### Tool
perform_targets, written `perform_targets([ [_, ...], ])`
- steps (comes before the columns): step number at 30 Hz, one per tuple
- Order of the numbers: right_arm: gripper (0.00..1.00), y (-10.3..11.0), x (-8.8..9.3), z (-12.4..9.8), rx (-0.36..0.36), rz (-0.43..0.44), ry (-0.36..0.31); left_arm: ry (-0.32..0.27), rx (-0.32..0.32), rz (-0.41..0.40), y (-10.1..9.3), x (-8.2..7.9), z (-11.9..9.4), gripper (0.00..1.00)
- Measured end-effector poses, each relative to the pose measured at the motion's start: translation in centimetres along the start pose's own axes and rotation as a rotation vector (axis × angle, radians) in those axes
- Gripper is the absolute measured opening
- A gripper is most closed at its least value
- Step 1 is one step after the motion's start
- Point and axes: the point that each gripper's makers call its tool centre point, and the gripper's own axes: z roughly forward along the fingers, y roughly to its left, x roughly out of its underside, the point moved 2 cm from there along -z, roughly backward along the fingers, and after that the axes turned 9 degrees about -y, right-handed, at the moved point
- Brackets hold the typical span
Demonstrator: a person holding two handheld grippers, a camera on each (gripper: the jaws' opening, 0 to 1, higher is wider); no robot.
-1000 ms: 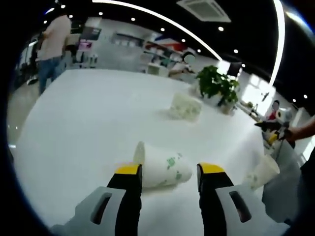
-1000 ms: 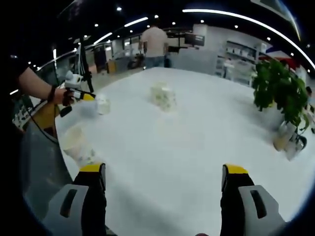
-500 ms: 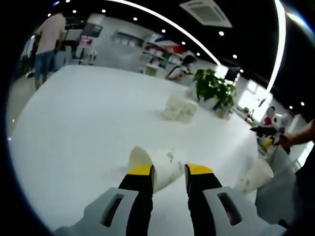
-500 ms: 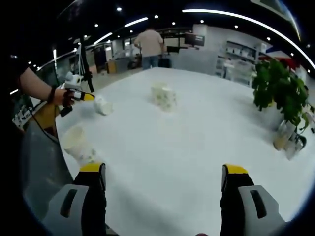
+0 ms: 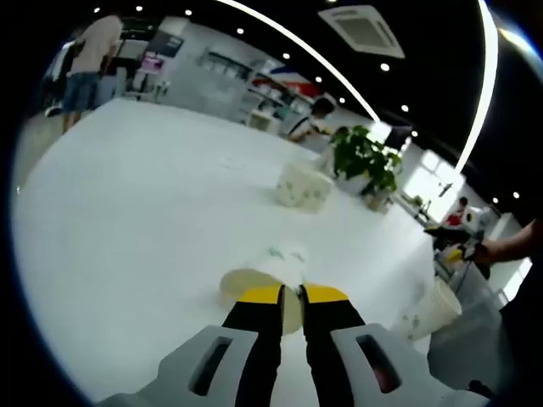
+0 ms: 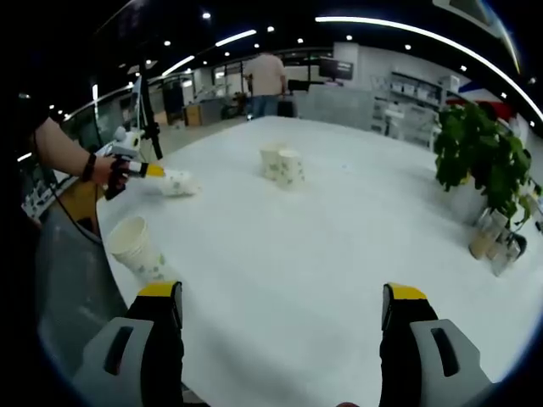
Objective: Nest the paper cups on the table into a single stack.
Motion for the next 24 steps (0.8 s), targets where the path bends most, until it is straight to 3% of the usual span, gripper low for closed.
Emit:
perform_targets([
  [6, 0.96, 0.2, 0.4, -0.4, 0.003, 0.003, 0.008, -0.004, 0.0, -0.033, -0.5, 0.5, 0.1, 0.01],
  [24, 0.96, 0.1, 0.7, -0.5, 0.011, 0.008, -0.01, -0.013, 0.003, 0.002, -1.2, -0.1, -0.2, 0.0],
])
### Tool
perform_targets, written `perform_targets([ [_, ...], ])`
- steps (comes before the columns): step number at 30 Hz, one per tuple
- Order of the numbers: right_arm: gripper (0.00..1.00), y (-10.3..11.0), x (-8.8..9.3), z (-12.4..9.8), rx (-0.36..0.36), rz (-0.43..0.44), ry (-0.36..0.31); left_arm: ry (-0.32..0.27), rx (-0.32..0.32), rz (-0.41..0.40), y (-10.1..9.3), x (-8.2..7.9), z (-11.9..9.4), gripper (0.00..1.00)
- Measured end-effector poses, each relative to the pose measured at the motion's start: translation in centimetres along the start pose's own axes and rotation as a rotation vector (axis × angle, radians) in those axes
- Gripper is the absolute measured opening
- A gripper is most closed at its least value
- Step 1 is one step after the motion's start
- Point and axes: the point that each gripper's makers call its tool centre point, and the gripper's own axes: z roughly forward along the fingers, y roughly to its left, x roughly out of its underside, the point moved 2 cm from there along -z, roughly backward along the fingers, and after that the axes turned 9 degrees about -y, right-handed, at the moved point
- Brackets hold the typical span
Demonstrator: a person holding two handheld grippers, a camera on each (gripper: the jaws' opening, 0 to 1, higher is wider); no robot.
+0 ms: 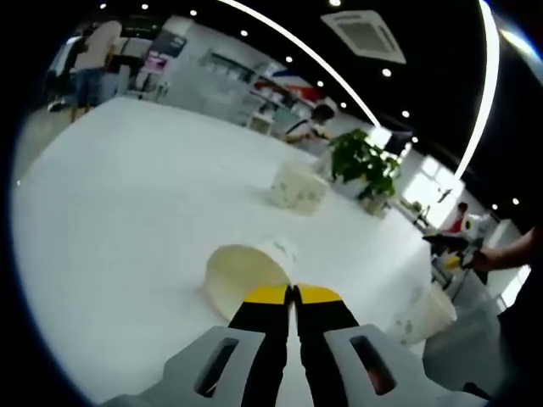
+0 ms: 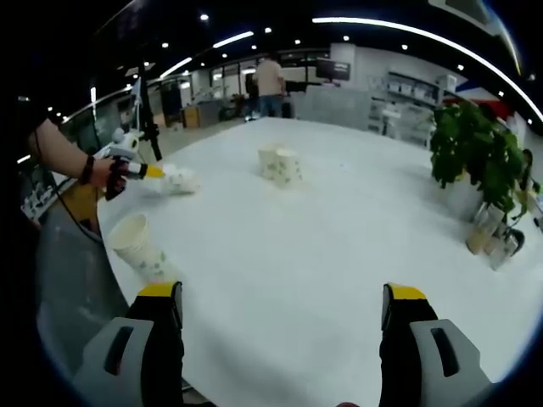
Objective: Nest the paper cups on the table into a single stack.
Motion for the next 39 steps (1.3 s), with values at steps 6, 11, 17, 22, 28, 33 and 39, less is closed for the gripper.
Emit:
perform_targets([
  [6, 0.96, 0.1, 0.0, -0.1, 0.003, 0.006, -0.012, 0.0, -0.001, -0.004, -0.6, -0.5, -0.3, 0.0],
  [11, 0.96, -0.1, -0.1, -0.1, 0.005, 0.015, -0.027, 0.012, 0.006, 0.001, -1.4, -0.9, -0.4, 0.0],
  [17, 0.96, -0.2, -0.4, 0.0, 0.017, 0.033, -0.049, 0.04, 0.034, 0.015, -3.2, -1.4, -0.4, 0.0],
  [22, 0.96, -0.1, -0.8, 0.2, 0.023, 0.046, -0.069, 0.055, 0.052, 0.013, -4.5, -1.8, -0.3, 0.0],
  [28, 0.96, -0.1, -1.1, 0.5, 0.027, 0.058, -0.089, 0.054, 0.096, 0.031, -6.6, -3.3, -0.2, 0.0],
  [33, 0.96, 0.2, -1.2, 0.9, 0.024, 0.063, -0.094, 0.094, 0.132, 0.079, -7.8, -4.6, -0.3, 0.0],
  [39, 0.96, 0.2, -1.6, 1.3, 0.021, 0.068, -0.103, 0.127, 0.167, 0.141, -9.3, -5.2, 0.0, 0.0],
])
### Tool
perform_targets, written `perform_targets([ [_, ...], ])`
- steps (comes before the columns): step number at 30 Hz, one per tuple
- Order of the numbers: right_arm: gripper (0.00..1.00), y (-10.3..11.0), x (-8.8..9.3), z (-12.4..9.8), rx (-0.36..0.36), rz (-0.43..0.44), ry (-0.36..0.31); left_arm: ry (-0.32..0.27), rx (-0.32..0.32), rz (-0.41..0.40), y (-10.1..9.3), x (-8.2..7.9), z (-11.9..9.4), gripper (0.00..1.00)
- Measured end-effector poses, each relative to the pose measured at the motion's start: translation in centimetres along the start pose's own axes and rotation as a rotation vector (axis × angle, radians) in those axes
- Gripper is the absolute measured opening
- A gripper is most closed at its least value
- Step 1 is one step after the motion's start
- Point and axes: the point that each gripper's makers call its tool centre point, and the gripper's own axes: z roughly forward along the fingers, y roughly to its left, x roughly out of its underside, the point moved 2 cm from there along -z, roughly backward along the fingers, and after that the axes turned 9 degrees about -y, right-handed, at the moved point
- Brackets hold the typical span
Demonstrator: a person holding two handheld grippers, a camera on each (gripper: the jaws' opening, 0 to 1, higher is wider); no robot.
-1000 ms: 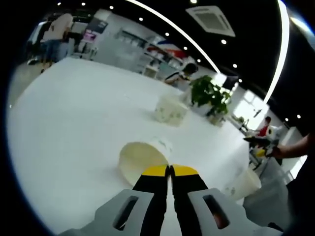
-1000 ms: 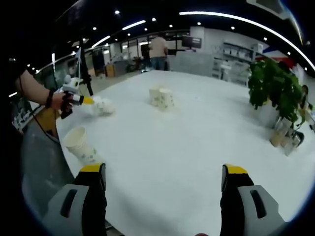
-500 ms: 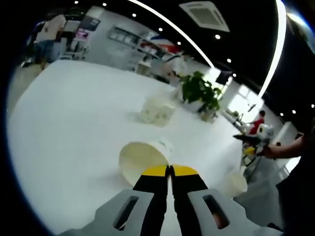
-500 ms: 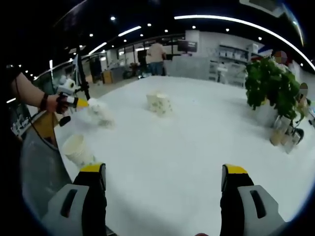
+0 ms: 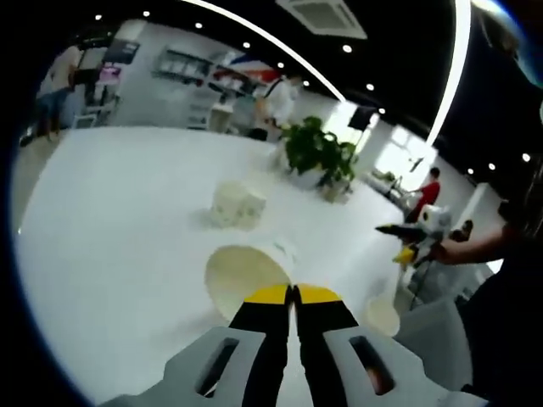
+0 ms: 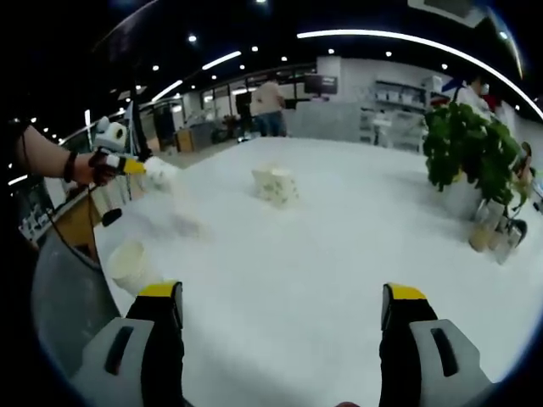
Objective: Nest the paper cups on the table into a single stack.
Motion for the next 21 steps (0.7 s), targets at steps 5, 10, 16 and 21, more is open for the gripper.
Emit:
perform_targets([
  [5, 0.96, 0.2, -0.3, 0.1, -0.006, -0.005, -0.002, 0.018, 0.026, 0.031, -1.0, -0.4, -0.2, 0.0],
  [10, 0.96, 0.4, -0.4, 0.1, -0.012, -0.011, 0.0, 0.055, 0.051, 0.107, -2.2, -0.6, -0.6, 0.0],
  [16, 0.96, 0.4, -0.5, 0.2, -0.016, -0.008, -0.002, 0.096, 0.078, 0.176, -3.4, -1.2, -1.3, 0.0],
  [21, 0.96, 0.7, -0.7, 0.5, -0.02, -0.007, -0.008, 0.124, 0.105, 0.258, -4.7, -2.1, -1.3, 0.0],
])
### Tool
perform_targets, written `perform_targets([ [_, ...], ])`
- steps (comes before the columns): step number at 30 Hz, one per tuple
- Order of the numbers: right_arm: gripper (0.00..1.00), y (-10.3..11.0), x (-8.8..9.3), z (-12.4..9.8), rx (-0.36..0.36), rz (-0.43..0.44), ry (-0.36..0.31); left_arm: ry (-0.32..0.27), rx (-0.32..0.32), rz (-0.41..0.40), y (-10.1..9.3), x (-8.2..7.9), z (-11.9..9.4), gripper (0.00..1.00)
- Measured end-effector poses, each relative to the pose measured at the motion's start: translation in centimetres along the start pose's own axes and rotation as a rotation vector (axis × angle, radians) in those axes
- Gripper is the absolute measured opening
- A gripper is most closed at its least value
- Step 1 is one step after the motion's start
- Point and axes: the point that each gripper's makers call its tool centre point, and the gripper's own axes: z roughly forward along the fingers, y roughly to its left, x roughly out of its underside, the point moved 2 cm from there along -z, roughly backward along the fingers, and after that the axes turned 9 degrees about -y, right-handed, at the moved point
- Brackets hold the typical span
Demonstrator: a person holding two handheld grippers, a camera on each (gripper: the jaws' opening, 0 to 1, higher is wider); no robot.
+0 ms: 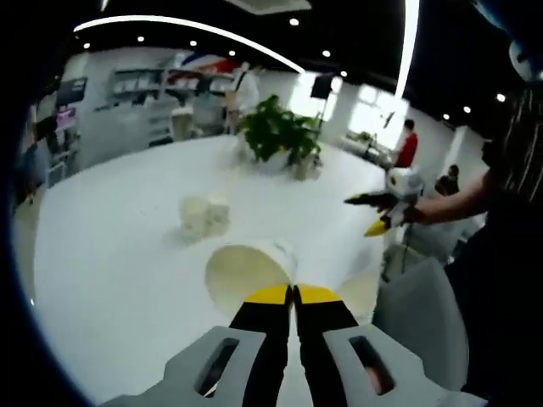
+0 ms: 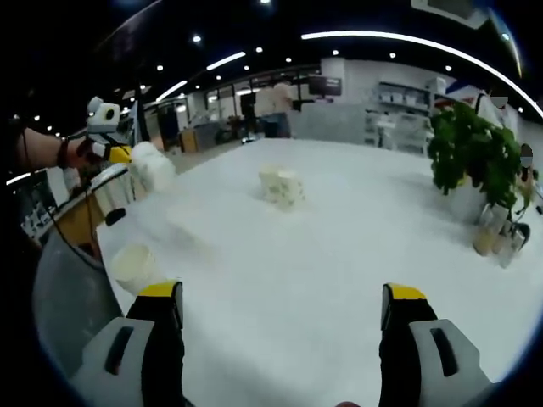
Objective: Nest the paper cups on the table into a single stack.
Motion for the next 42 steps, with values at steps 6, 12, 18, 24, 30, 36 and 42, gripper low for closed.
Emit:
perform_targets([
  [6, 0.96, -0.1, -0.4, 0.3, 0.002, 0.003, -0.007, 0.055, 0.04, 0.103, -1.3, -1.9, 0.4, 0.0],
  [12, 0.96, -0.2, -0.5, 0.3, 0.005, 0.003, -0.011, 0.111, 0.079, 0.204, -2.7, -3.3, 0.7, 0.0],
  [18, 0.95, -0.3, -0.6, 0.4, 0.011, 0.012, -0.016, 0.166, 0.118, 0.294, -3.9, -4.4, 0.8, 0.0],
  [24, 0.95, -0.4, -0.4, 0.3, 0.018, 0.018, -0.018, 0.245, 0.143, 0.387, -5.1, -4.3, 0.8, 0.0],
  [30, 0.95, -0.1, -0.4, 0.5, 0.01, 0.01, -0.016, 0.294, 0.172, 0.425, -5.9, -4.2, 1.1, 0.0],
  [36, 0.95, -0.3, -0.1, 0.4, 0.021, 0.027, -0.016, 0.353, 0.2, 0.453, -6.8, -3.9, 1.6, 0.0],
  [42, 0.95, -0.3, 0.3, 0.3, 0.025, 0.031, -0.014, 0.411, 0.242, 0.511, -8.2, -3.8, 2.1, 0.0],
])
